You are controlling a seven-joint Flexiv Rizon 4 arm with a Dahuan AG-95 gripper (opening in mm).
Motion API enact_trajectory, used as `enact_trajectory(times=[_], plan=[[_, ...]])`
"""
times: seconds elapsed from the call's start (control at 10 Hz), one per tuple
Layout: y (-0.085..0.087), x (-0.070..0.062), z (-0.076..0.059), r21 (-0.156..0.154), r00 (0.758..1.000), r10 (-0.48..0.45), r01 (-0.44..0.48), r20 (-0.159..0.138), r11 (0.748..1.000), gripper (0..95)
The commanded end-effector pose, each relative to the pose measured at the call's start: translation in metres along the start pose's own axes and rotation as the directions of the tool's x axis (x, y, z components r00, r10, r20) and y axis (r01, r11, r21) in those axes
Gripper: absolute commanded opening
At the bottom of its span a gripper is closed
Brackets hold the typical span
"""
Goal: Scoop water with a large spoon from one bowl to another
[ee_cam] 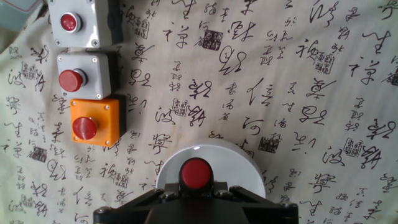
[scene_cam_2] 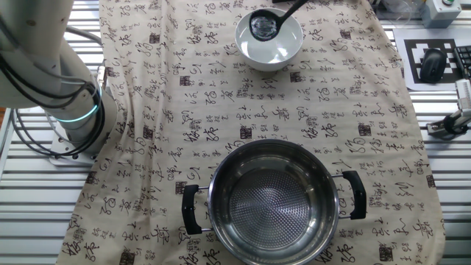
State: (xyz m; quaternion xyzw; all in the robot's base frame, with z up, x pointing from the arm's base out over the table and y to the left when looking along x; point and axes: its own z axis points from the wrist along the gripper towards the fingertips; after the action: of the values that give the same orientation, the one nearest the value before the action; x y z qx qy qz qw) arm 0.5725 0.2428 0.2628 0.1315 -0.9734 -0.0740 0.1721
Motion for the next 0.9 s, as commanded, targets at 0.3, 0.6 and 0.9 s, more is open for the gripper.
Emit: enact_trajectory(times=[0.3, 0.6, 0.9], plan=[[-0.0012, -0.0009, -0.0048, 0.000, 1.000, -0.003, 0.003, -0.011, 1.000, 0.0], [-0.0019, -0.0011, -0.0049, 0.001, 1.000, -0.007, 0.007, -0.010, 1.000, 0.0], [-0.0025, -0.0014, -0.0045, 0.002, 1.000, -0.015, 0.015, -0.007, 1.000, 0.0]])
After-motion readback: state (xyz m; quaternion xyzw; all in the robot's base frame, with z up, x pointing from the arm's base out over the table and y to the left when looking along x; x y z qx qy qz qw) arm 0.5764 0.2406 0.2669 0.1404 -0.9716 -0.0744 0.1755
